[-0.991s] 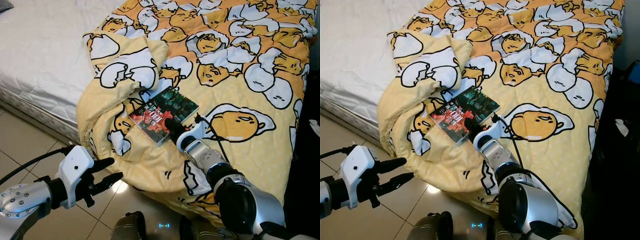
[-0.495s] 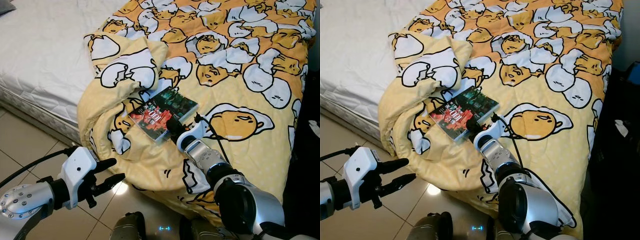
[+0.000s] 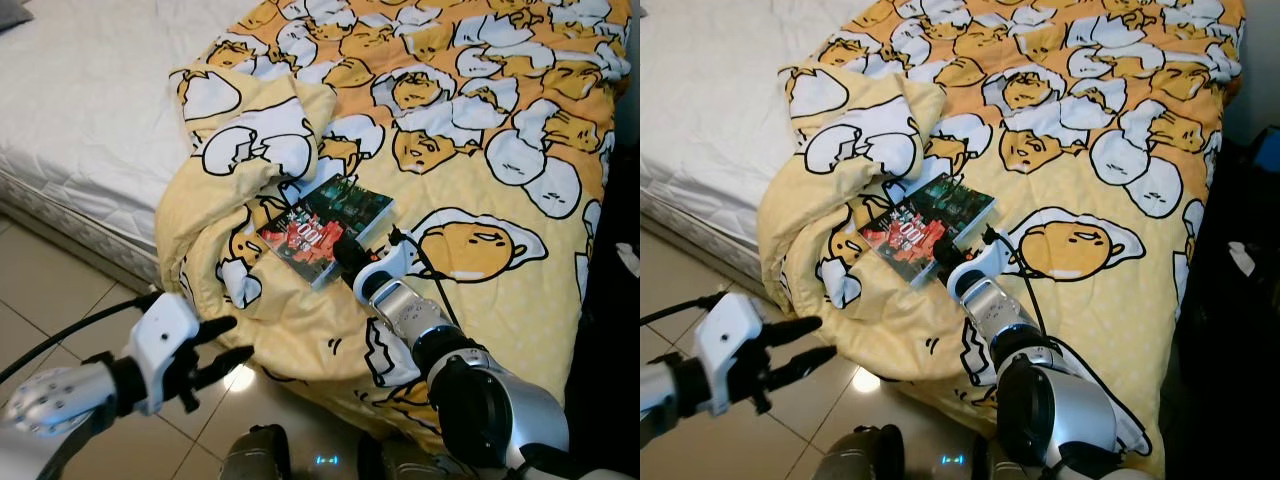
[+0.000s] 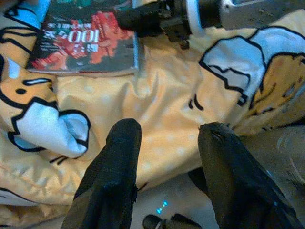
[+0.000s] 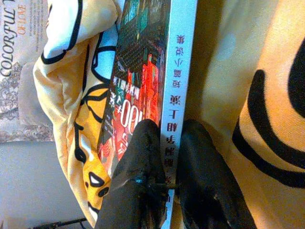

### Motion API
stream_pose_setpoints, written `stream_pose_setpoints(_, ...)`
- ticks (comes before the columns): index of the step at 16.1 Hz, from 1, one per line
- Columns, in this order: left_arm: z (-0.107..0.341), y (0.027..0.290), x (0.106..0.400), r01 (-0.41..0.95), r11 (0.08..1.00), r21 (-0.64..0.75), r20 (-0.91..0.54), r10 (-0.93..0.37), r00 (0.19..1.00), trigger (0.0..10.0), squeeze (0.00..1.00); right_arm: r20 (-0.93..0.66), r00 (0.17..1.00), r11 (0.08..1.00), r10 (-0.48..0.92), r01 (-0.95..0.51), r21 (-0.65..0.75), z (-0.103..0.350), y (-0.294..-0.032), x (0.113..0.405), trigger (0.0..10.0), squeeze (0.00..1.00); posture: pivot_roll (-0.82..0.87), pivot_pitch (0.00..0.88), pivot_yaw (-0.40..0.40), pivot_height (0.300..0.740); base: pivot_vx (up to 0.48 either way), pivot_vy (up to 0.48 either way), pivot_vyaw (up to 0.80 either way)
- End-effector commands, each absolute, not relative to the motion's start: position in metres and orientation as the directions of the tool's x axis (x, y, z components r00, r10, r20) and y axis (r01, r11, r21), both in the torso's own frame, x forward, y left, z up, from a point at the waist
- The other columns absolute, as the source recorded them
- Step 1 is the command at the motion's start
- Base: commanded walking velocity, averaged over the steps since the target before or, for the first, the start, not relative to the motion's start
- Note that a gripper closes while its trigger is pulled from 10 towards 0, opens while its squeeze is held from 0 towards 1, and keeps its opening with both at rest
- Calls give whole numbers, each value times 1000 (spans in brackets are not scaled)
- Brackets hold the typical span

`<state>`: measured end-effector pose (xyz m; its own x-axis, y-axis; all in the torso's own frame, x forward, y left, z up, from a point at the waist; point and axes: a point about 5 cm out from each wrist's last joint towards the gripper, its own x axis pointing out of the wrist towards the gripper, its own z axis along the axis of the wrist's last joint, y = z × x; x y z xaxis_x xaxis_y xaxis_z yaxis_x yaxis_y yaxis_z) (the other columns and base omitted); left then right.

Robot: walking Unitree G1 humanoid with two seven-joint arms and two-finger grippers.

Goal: Clean up the room

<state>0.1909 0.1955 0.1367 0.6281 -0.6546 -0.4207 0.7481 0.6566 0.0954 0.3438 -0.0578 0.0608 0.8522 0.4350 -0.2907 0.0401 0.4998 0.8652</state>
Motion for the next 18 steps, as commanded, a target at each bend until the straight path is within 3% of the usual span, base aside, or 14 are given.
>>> stream_pose_setpoints(1,133,194,193,735,671,97,-427,-639,640,10000,259,-278,840,489,465,18,872,62,-45,341,0,0,109,126,10,740,0,0,0)
stream_pose_setpoints(5,138,175,222,650,755,87,-266,-611,746,10000,275,-98,884,476,457,-150,867,74,-93,343,0,0,22,57,36,740,0,0,0)
stream_pose_setpoints(7,141,171,230,619,781,85,-219,-591,776,10000,267,-51,890,476,452,-193,858,81,-105,336,0,0,13,48,40,740,0,0,0)
stream_pose_setpoints(8,142,168,241,546,833,94,-175,-526,832,10000,263,-11,905,491,426,-220,843,92,-118,328,0,0,-17,21,48,740,0,0,0)
stream_pose_setpoints(11,145,166,253,425,877,226,-131,-405,905,10000,255,-2,931,645,366,-251,722,116,-137,304,392,0,-56,0,64,740,0,0,0)
stream_pose_setpoints(12,144,164,254,403,883,239,-128,-383,915,10000,259,-31,946,698,324,-216,683,120,-142,298,10000,0,-60,0,68,740,0,0,0)
stream_pose_setpoints(15,136,157,256,345,911,225,-138,-321,937,10000,263,-68,984,821,164,-98,563,128,-156,276,10000,0,-101,0,81,740,0,0,0)
stream_pose_setpoints(18,135,152,259,339,913,227,-134,-315,939,10000,263,-117,983,898,143,-78,434,124,-160,264,10000,0,-110,0,80,740,0,89,0)
